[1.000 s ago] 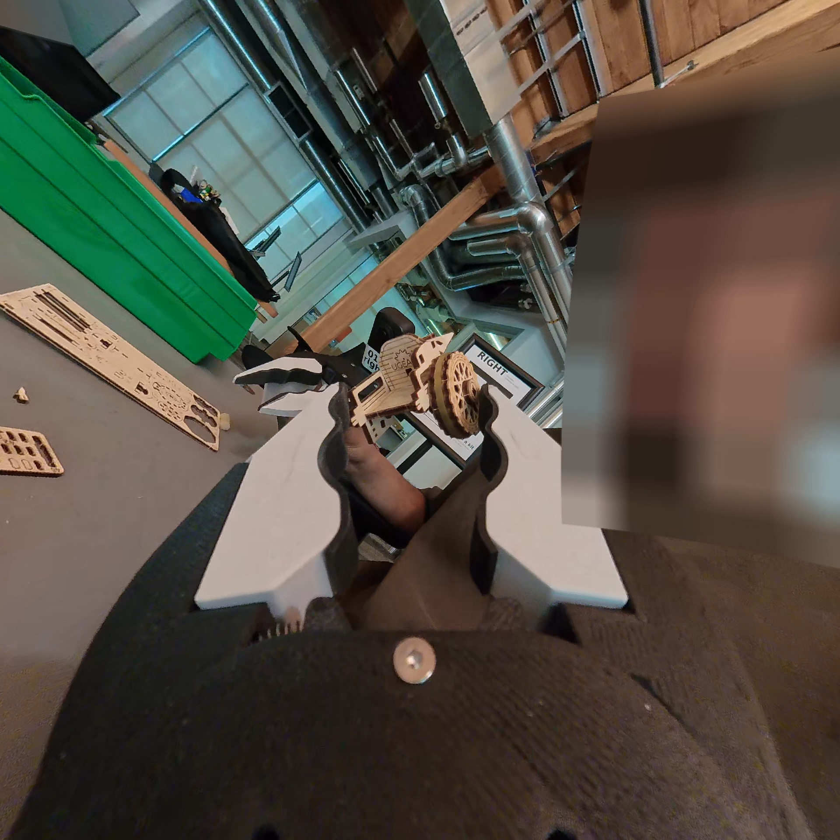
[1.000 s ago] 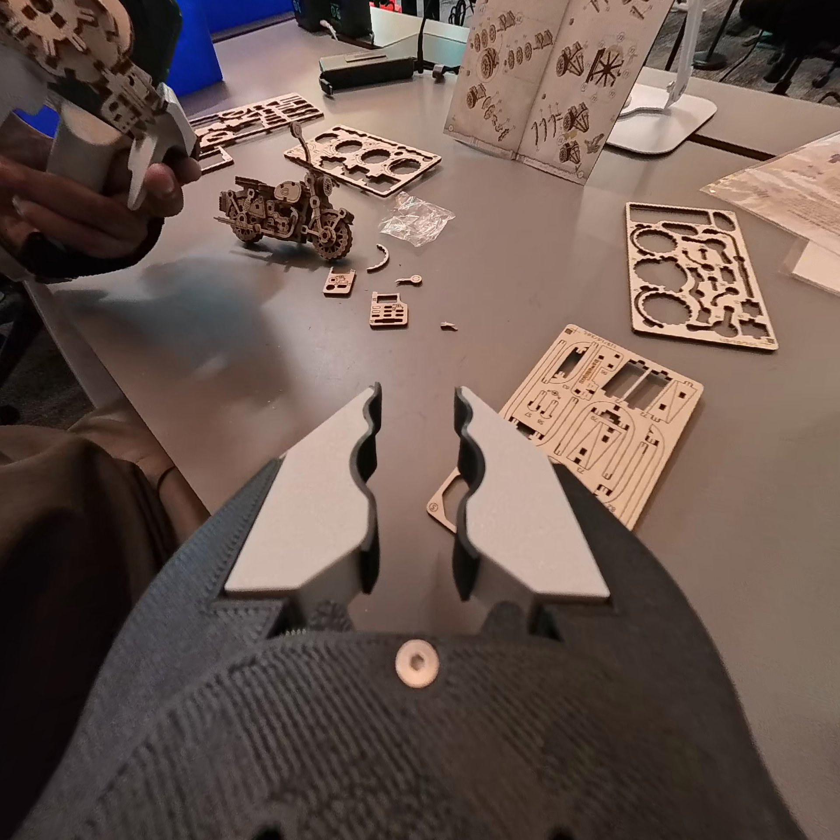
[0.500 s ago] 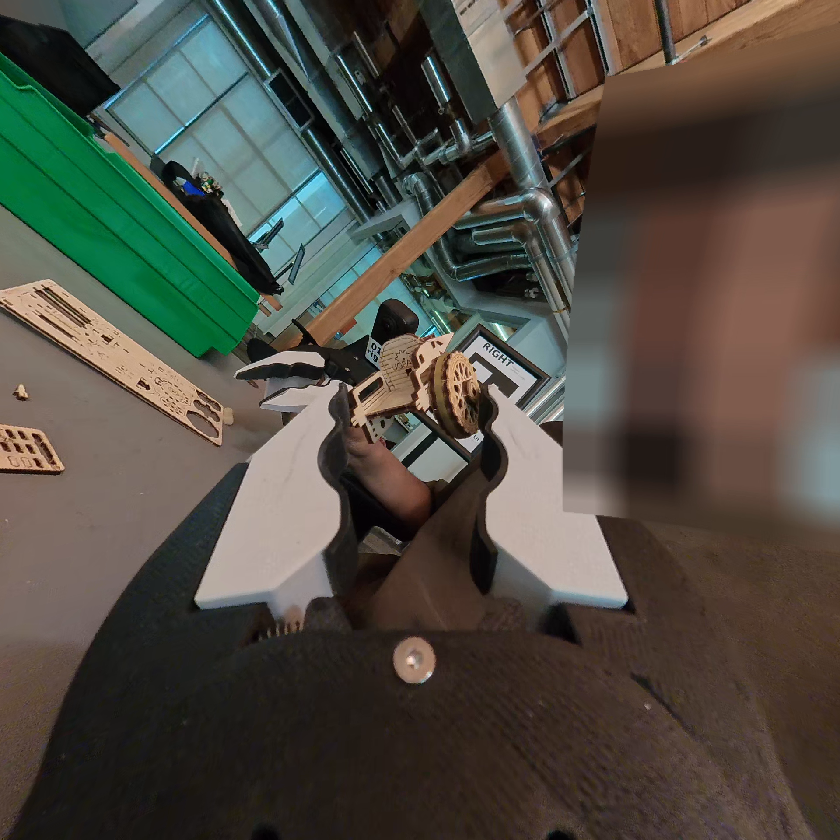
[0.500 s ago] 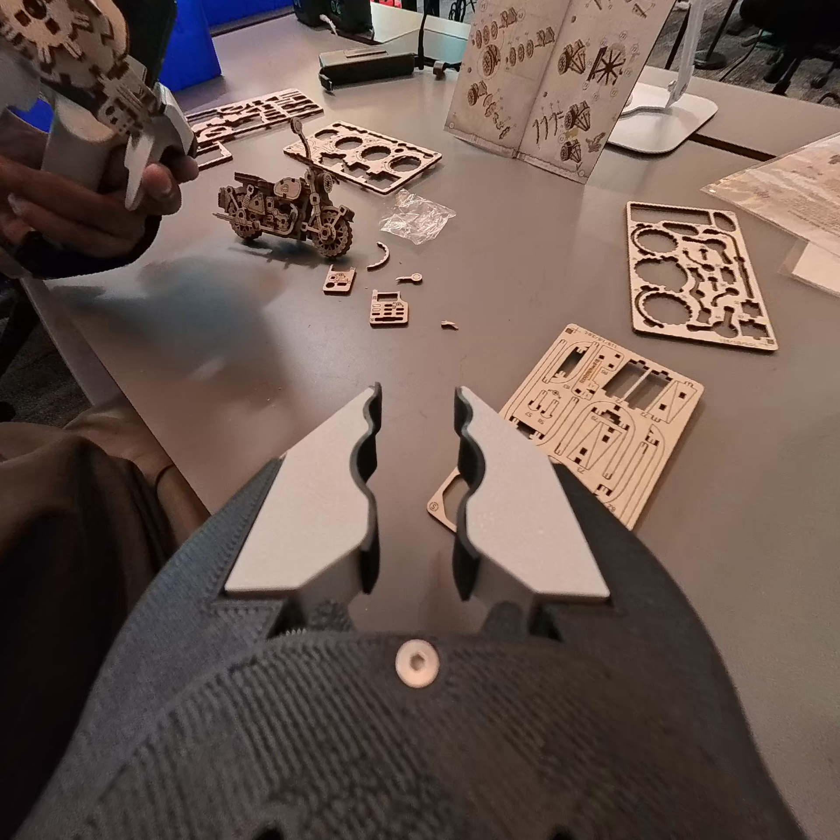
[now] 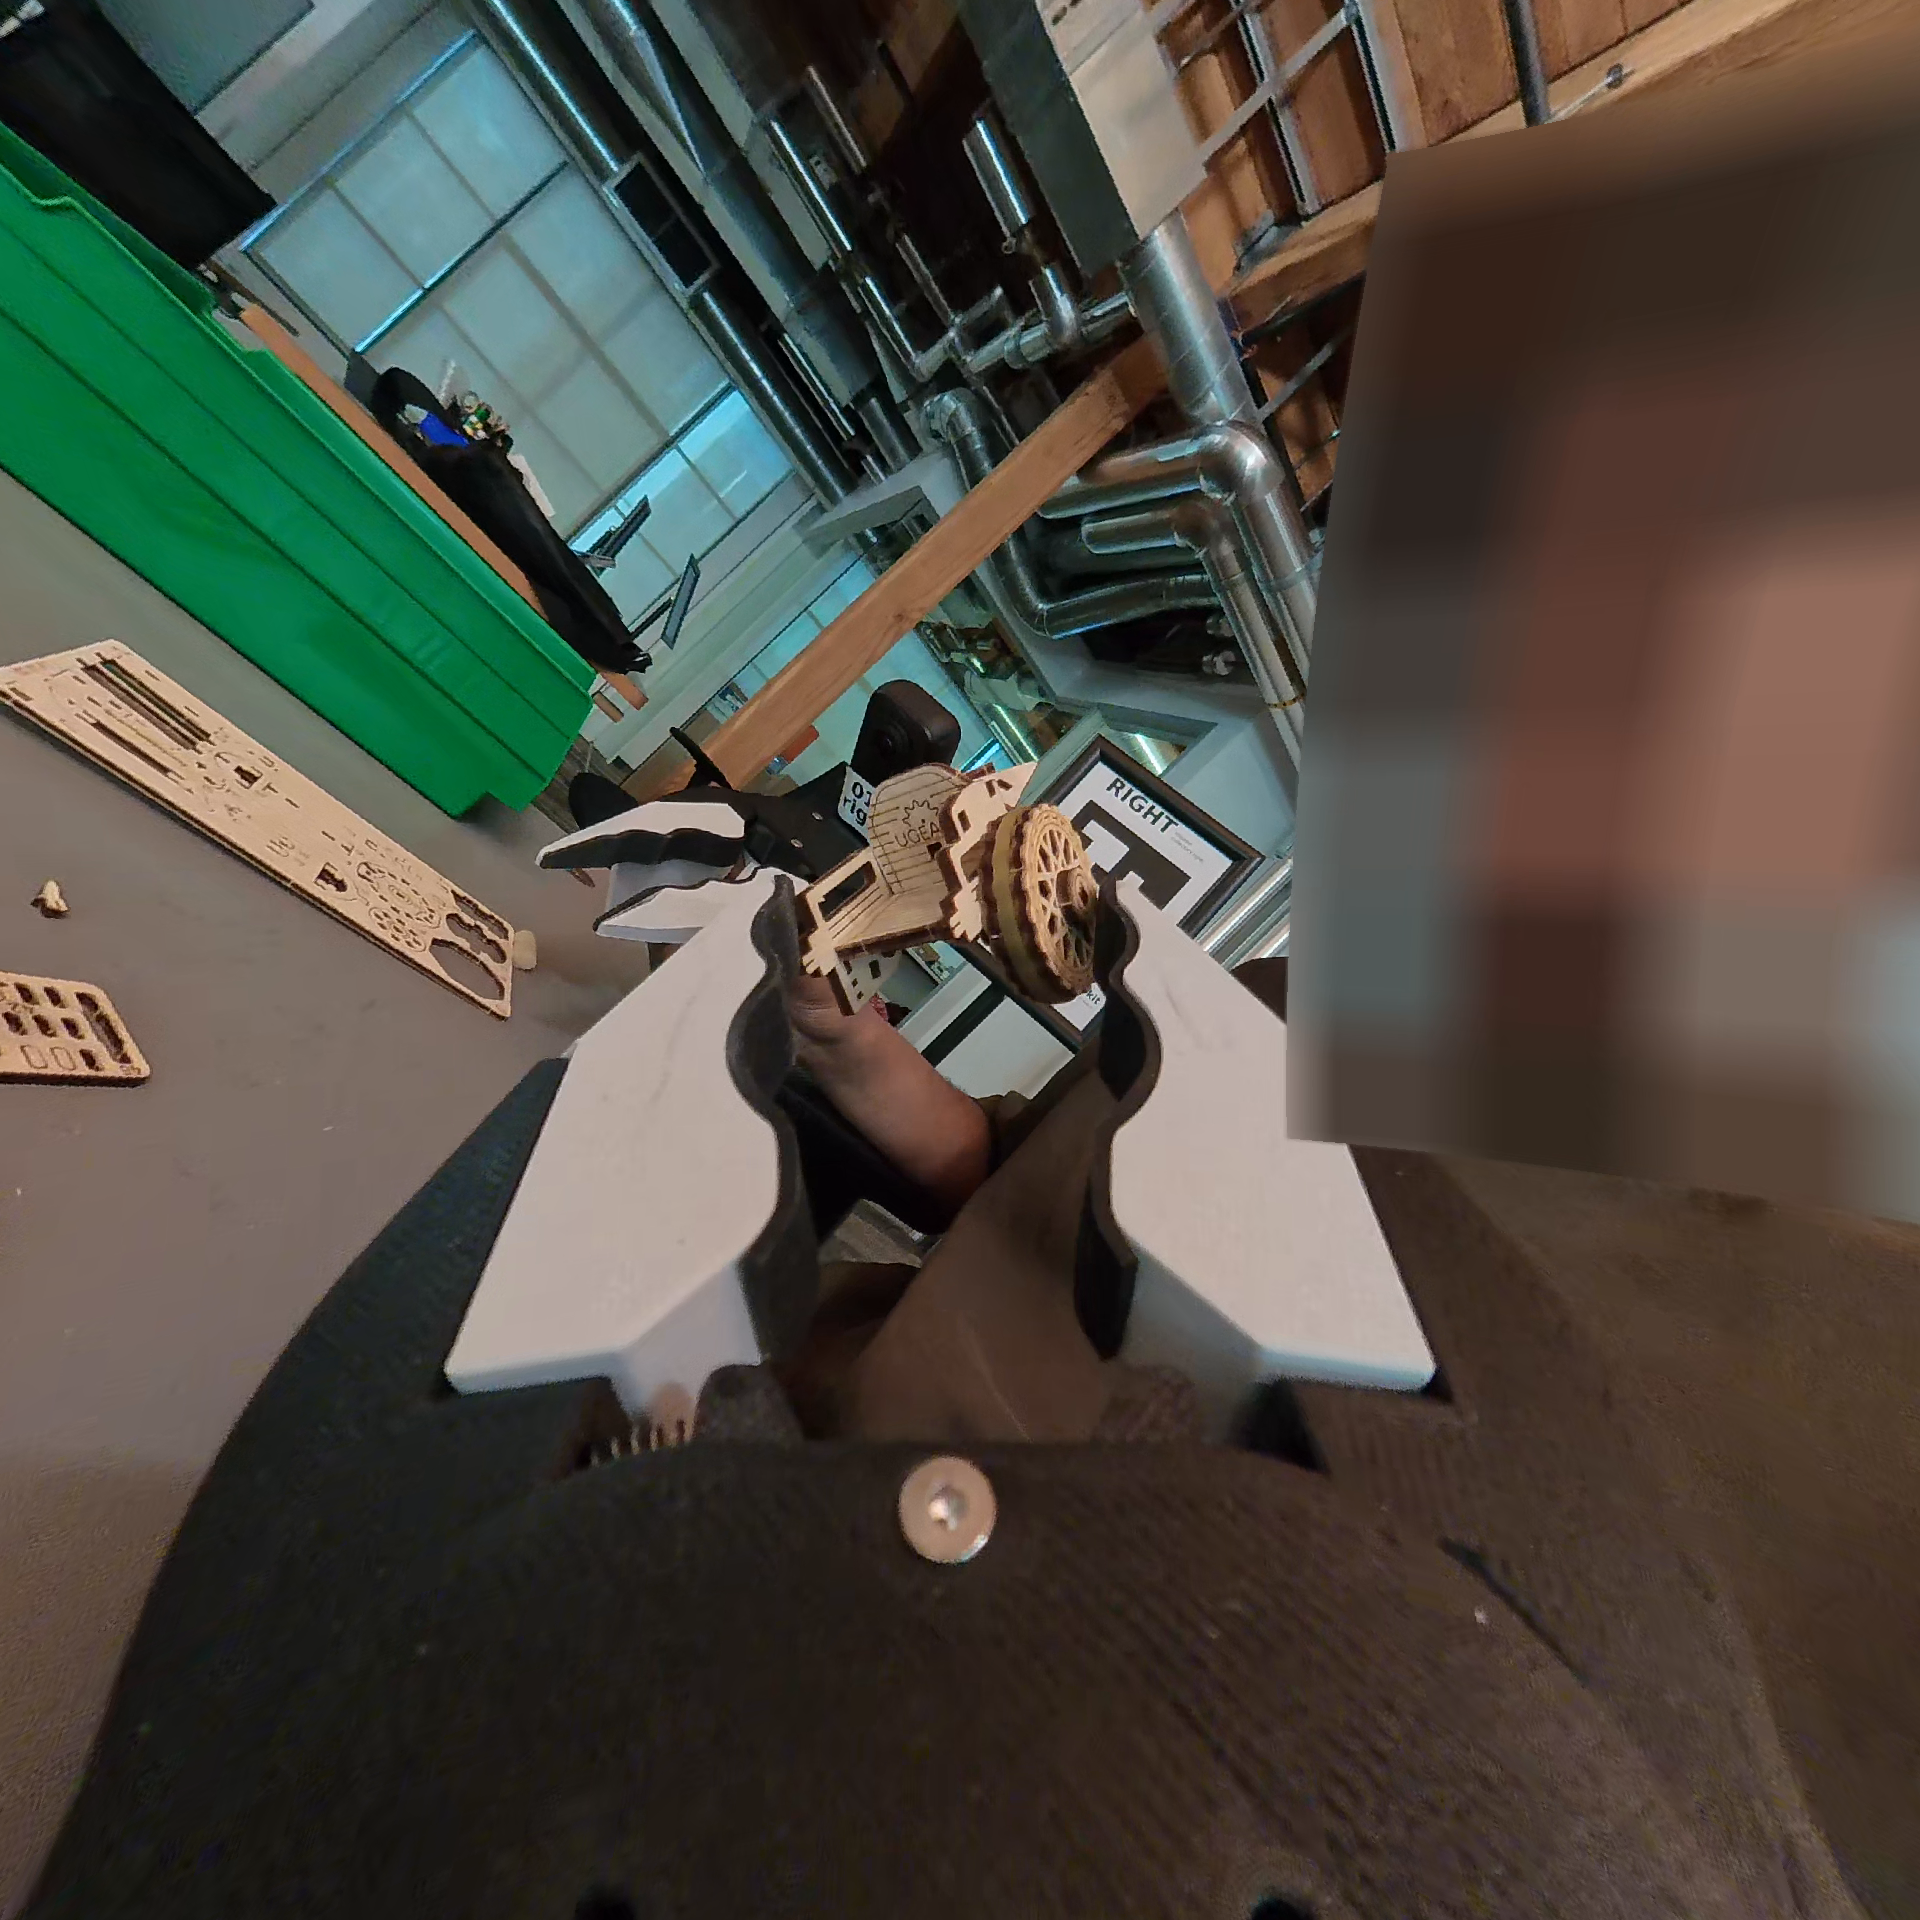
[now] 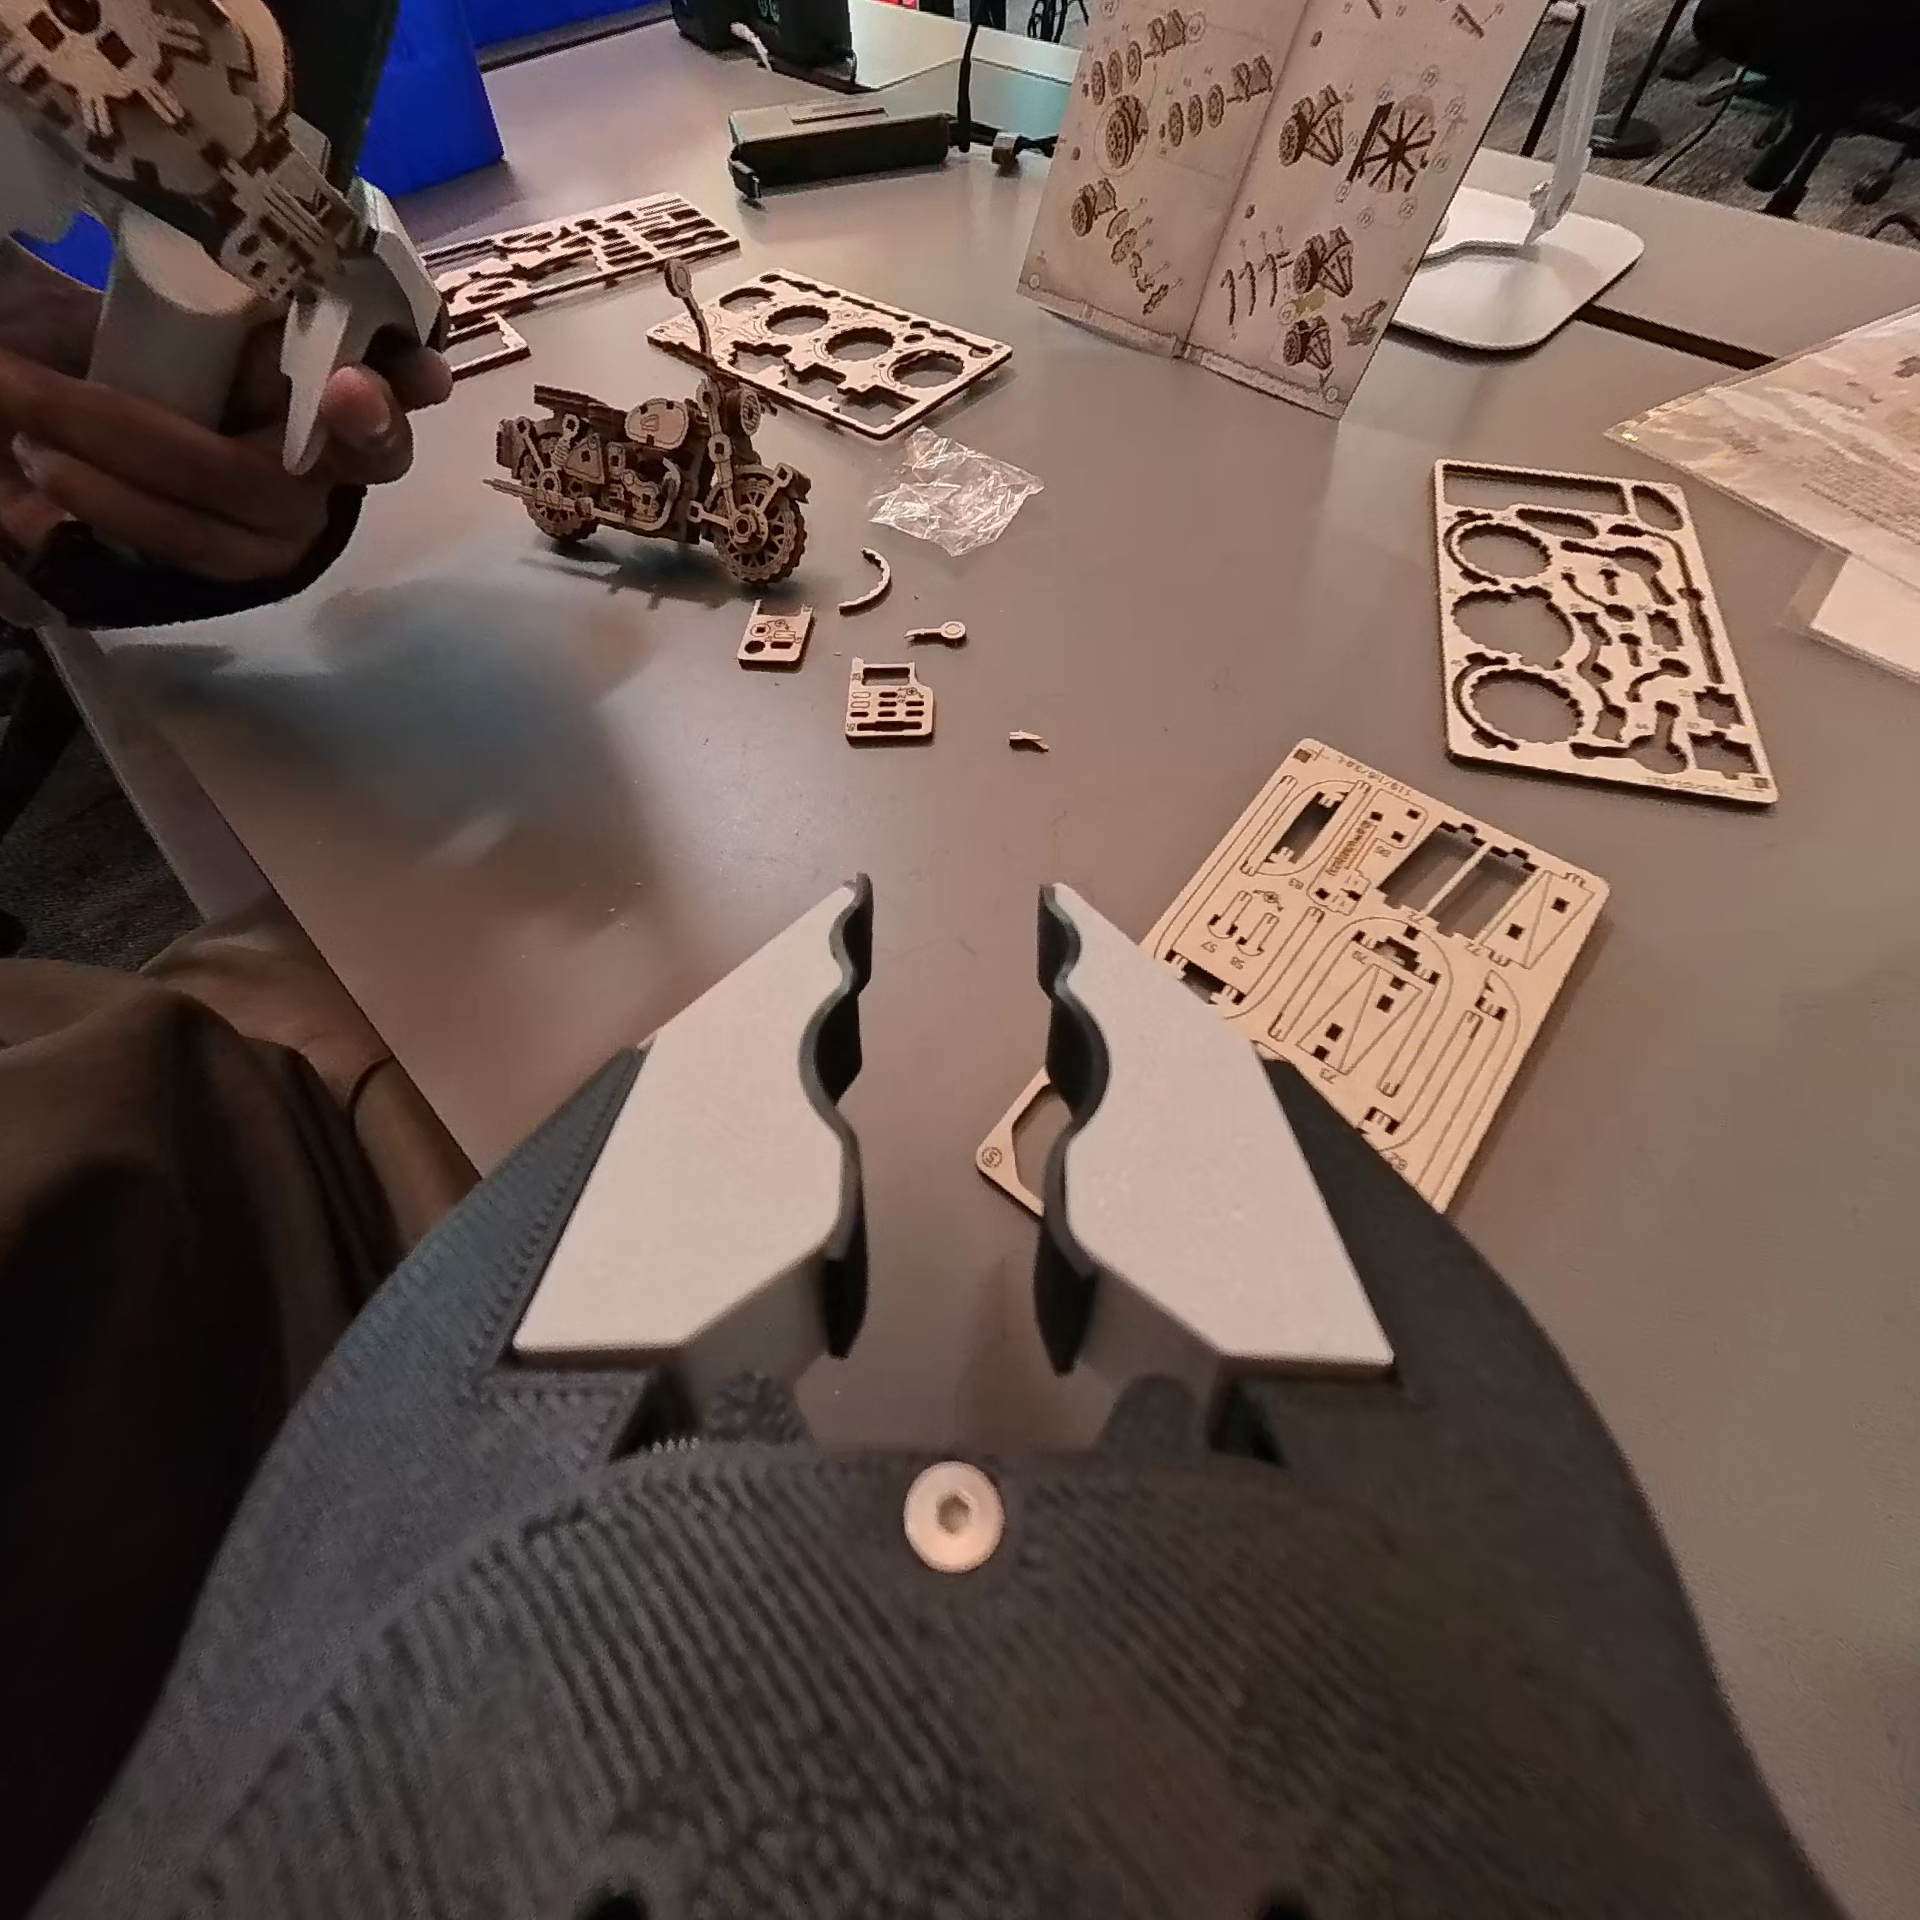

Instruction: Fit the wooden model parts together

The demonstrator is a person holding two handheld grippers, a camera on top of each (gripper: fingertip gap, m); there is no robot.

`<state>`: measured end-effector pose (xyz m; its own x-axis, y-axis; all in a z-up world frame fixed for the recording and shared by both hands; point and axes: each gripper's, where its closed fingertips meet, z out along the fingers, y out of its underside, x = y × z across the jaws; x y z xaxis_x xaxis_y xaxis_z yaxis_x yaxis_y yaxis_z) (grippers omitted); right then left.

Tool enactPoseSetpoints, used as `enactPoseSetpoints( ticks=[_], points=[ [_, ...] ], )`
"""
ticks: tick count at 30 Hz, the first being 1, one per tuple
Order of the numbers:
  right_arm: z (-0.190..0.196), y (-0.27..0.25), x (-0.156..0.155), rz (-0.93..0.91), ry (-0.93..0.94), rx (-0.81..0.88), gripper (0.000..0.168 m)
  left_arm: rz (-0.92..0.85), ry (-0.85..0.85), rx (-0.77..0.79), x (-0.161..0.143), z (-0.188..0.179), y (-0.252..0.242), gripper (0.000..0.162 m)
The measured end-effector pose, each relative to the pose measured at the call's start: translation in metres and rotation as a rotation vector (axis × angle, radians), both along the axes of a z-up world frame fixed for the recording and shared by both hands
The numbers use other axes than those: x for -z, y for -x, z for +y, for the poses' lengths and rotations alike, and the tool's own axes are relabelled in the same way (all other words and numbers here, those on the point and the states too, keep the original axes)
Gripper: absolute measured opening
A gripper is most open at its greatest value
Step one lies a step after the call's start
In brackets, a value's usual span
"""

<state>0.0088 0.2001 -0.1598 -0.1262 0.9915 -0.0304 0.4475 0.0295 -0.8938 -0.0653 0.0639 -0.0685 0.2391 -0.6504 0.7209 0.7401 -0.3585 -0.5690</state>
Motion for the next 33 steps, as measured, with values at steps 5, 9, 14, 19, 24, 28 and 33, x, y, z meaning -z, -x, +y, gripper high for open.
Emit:
enactPoseSetpoints(
  ticks=[5, 9, 14, 19, 24, 28, 33],
  points=[
    [0.000, 0.000, 0.000, -0.001, -0.001, 0.000, 0.031, 0.011, 0.001, 0.000, 0.001, 0.000, -0.001, 0.055],
    [0.000, 0.000, 0.000, -0.001, -0.001, 0.000, 0.030, 0.025, 0.002, 0.001, 0.002, 0.000, -0.003, 0.054],
    [0.000, 0.000, 0.000, -0.002, -0.003, 0.000, 0.031, 0.041, 0.006, 0.002, 0.003, 0.001, -0.005, 0.054],
    [0.000, 0.000, 0.001, -0.003, -0.005, -0.001, 0.031, 0.076, 0.010, -0.001, 0.006, 0.001, -0.008, 0.054],
    [0.000, 0.000, 0.001, -0.007, -0.006, -0.001, 0.031, 0.123, 0.017, 0.010, 0.010, 0.002, -0.015, 0.055],
    [0.000, 0.001, 0.002, -0.012, -0.003, 0.000, 0.031, 0.141, 0.023, 0.018, 0.013, 0.002, -0.018, 0.055],
    [0.000, 0.001, 0.003, -0.014, -0.001, 0.001, 0.031, 0.159, 0.029, 0.017, 0.015, 0.003, -0.018, 0.055]
  ],
)
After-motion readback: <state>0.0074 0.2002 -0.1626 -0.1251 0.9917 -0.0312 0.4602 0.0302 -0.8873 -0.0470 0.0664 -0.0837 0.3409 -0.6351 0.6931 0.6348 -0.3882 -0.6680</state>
